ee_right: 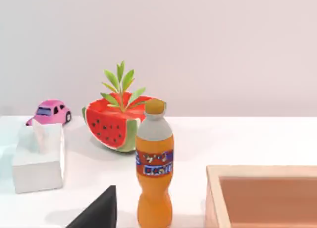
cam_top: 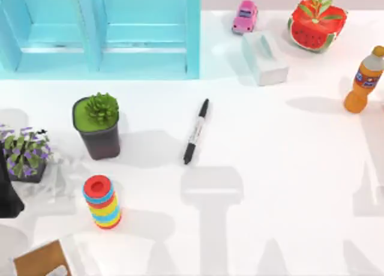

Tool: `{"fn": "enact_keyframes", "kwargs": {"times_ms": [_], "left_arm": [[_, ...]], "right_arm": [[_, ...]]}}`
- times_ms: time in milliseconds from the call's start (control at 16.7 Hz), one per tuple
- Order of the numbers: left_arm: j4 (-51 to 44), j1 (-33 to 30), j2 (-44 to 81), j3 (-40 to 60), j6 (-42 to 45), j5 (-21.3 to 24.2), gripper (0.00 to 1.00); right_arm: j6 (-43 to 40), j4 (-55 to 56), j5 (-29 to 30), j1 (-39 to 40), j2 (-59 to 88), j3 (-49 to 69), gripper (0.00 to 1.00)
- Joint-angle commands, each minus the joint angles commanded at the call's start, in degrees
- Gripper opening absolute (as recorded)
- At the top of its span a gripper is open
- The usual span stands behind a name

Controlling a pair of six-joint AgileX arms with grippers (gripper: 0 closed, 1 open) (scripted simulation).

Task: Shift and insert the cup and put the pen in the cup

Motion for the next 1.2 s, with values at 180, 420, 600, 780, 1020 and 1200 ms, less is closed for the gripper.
{"fn": "enact_keyframes", "kwargs": {"times_ms": [180,420,600,780,1020,1200], "left_arm": [[0.0,0.0,0.0,0.0,0.0,0.0,1.0],[0.0,0.0,0.0,0.0,0.0,0.0,1.0],[0.0,0.0,0.0,0.0,0.0,0.0,1.0],[0.0,0.0,0.0,0.0,0.0,0.0,1.0],[0.0,0.0,0.0,0.0,0.0,0.0,1.0],[0.0,0.0,0.0,0.0,0.0,0.0,1.0]], "right_arm": [[-0.2,-0.4,0.0,-0.2,0.6,0.5,1.0],[-2.5,-6.5,0.1,-2.7,8.7,8.2,1.0],[-5.7,-14.9,0.2,-5.8,20.1,18.6,1.0],[-9.6,-25.5,0.2,-9.7,34.4,31.5,1.0],[-15.2,-40.9,0.1,-15.4,55.9,50.1,1.0],[-19.2,-52.3,0.1,-19.5,72.1,63.8,1.0]]}}
